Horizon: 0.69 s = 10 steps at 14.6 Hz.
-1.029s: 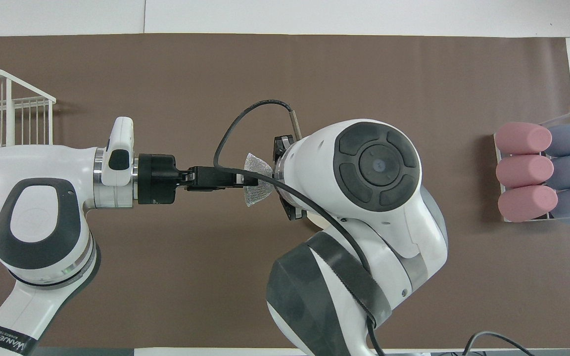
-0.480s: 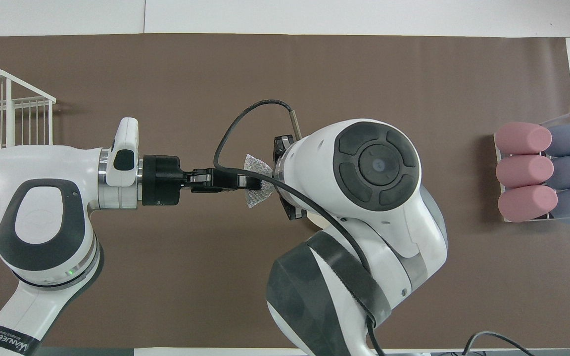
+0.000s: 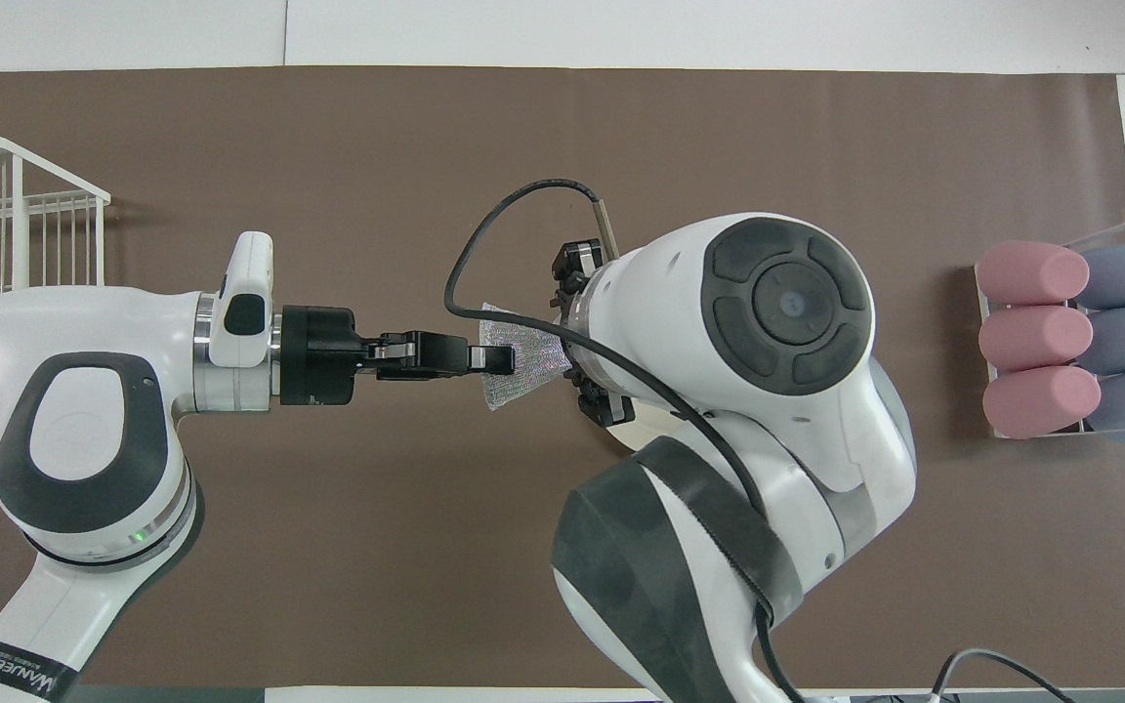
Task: Wipe plate with sponge
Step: 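Open the right gripper and withdraw it while the left gripper carries the scrubber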
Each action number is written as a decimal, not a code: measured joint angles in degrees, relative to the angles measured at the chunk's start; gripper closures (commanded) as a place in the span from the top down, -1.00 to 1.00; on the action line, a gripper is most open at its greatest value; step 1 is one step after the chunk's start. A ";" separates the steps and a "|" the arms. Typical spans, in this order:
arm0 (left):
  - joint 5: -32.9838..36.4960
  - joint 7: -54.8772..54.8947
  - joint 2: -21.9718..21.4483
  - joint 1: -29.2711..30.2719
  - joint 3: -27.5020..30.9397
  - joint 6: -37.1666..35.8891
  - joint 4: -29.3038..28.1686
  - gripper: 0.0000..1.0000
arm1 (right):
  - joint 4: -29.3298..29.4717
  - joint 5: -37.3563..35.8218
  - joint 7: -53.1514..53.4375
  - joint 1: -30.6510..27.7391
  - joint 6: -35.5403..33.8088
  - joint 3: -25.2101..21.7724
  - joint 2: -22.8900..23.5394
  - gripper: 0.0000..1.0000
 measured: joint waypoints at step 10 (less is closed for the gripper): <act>36.11 -20.08 -0.11 1.11 1.10 -1.59 3.94 -1.00 | -0.33 -0.05 -49.75 -13.10 -15.88 -0.60 -6.78 1.00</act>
